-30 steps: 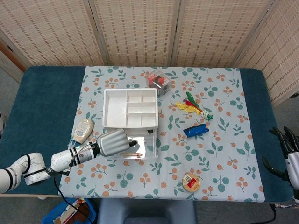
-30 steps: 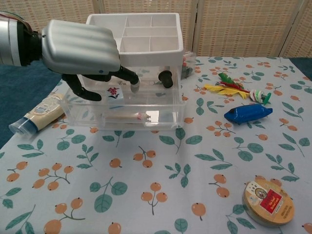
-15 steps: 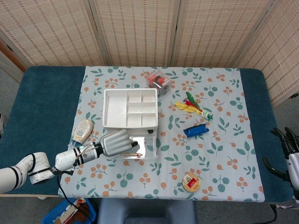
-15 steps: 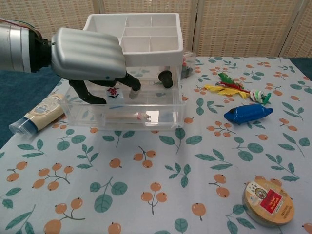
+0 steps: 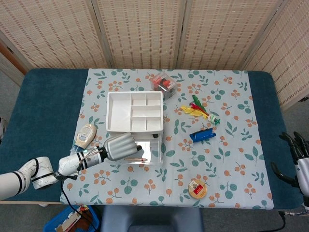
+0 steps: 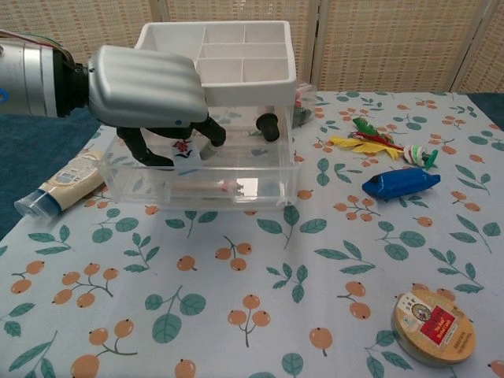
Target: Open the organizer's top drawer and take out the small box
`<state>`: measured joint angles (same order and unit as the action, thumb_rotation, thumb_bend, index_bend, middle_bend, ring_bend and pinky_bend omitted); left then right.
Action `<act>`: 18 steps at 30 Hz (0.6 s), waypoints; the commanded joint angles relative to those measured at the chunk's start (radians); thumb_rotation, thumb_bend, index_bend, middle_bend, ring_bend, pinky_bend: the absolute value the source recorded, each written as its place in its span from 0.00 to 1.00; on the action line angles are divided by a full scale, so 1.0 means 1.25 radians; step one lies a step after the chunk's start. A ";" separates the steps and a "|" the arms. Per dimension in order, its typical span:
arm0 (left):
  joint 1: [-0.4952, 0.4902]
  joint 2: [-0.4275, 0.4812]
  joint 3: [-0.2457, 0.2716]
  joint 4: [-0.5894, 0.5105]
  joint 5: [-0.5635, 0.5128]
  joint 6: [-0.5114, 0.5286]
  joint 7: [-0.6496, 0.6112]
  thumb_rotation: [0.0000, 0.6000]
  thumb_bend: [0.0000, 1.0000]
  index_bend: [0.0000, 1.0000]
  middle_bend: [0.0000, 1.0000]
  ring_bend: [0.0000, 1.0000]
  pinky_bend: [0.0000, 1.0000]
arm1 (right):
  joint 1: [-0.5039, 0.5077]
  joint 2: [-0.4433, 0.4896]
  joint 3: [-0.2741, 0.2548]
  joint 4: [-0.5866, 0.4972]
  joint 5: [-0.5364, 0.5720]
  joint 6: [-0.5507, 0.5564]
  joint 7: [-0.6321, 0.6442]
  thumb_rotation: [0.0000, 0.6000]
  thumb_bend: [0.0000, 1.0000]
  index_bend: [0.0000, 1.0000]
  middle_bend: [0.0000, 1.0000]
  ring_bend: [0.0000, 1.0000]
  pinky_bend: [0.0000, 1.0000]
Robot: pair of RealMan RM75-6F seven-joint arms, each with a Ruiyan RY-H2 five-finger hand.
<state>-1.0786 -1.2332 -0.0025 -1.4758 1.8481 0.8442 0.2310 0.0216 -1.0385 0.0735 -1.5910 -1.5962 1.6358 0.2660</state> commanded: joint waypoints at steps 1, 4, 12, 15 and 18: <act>0.000 -0.004 0.002 0.005 0.001 0.006 -0.004 1.00 0.28 0.49 0.94 0.97 1.00 | 0.000 0.000 0.000 0.001 0.001 0.000 0.000 1.00 0.35 0.01 0.17 0.03 0.13; 0.000 -0.007 0.003 0.009 0.001 0.011 -0.007 1.00 0.28 0.52 0.94 0.97 1.00 | -0.001 -0.001 0.000 0.002 0.001 0.001 0.000 1.00 0.35 0.01 0.17 0.03 0.13; 0.010 0.003 -0.003 -0.001 -0.009 0.039 -0.008 1.00 0.28 0.55 0.94 0.97 1.00 | -0.002 -0.002 0.001 0.005 -0.001 0.005 0.003 1.00 0.35 0.01 0.17 0.03 0.13; 0.022 0.024 -0.005 -0.018 -0.013 0.061 -0.004 1.00 0.28 0.55 0.94 0.97 1.00 | -0.002 -0.002 0.001 0.006 -0.003 0.006 0.005 1.00 0.35 0.01 0.17 0.03 0.13; 0.041 0.047 -0.003 -0.039 -0.014 0.087 0.002 1.00 0.28 0.56 0.94 0.97 1.00 | -0.001 -0.003 0.001 0.007 -0.005 0.007 0.008 1.00 0.35 0.01 0.17 0.03 0.13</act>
<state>-1.0397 -1.1882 -0.0069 -1.5112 1.8321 0.9387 0.2283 0.0199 -1.0421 0.0747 -1.5822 -1.6023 1.6443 0.2757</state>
